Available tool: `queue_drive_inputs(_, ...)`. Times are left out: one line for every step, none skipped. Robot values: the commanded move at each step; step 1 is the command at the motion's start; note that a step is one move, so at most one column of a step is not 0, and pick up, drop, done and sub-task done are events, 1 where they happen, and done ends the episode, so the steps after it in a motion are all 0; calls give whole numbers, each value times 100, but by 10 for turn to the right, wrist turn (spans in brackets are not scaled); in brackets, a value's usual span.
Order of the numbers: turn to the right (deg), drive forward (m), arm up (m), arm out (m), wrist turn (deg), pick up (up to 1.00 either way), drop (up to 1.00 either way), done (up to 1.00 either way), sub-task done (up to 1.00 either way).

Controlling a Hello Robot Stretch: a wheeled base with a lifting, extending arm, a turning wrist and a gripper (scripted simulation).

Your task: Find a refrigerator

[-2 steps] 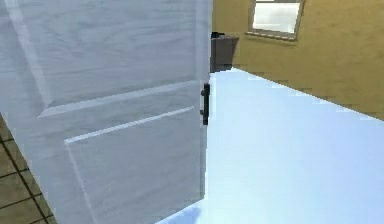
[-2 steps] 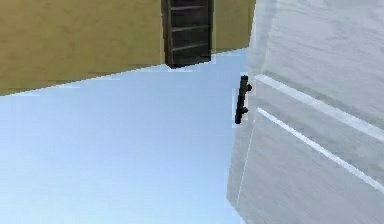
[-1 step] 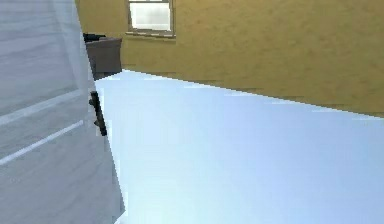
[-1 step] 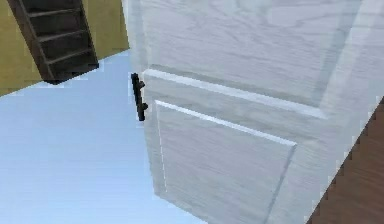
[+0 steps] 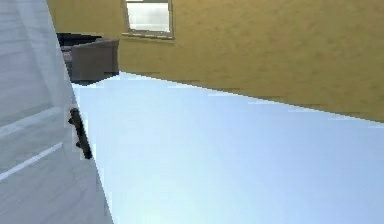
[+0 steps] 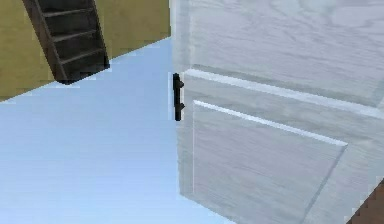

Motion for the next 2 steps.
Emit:
queue_drive_inputs(60,0,0,0,0,0,0,0,0)
queue_drive_inputs(0,75,0,0,0,0,0,0,0)
